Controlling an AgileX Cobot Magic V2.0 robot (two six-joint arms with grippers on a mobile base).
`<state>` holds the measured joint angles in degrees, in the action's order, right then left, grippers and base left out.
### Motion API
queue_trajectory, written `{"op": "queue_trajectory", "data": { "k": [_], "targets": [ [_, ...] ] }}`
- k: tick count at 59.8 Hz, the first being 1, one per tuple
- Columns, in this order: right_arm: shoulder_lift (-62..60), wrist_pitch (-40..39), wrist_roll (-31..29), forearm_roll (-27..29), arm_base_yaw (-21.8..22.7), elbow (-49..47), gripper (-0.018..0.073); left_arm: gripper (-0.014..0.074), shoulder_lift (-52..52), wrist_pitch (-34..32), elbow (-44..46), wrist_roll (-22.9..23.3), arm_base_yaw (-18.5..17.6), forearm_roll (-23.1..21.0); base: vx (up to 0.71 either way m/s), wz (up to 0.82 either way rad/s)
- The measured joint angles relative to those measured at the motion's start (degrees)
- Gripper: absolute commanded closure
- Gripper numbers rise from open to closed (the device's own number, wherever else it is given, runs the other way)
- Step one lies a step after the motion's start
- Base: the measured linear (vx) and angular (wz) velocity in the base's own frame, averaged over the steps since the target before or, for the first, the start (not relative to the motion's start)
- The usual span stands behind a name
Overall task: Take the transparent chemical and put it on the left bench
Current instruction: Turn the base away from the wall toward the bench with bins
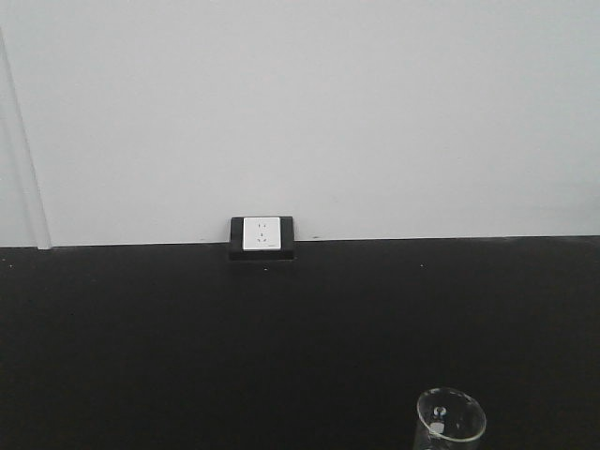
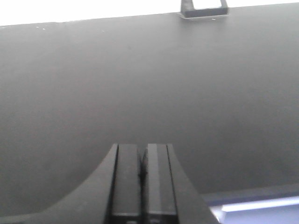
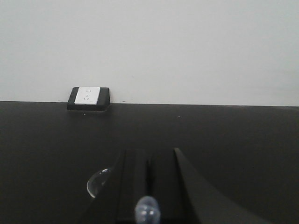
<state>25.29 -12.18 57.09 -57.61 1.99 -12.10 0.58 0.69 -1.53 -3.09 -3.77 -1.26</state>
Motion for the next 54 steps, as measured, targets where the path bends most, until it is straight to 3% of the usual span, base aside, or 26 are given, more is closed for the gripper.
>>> {"op": "queue_trajectory", "data": {
  "k": [25, 54],
  "targets": [
    [0.0, 0.05, 0.0, 0.0, 0.0, 0.0, 0.0561, 0.06, 0.0, 0.0, 0.0, 0.0, 0.0, 0.0, -0.27, -0.09],
    [0.0, 0.05, 0.0, 0.0, 0.0, 0.0, 0.0561, 0.06, 0.0, 0.0, 0.0, 0.0, 0.0, 0.0, -0.37, 0.28]
  ]
}}
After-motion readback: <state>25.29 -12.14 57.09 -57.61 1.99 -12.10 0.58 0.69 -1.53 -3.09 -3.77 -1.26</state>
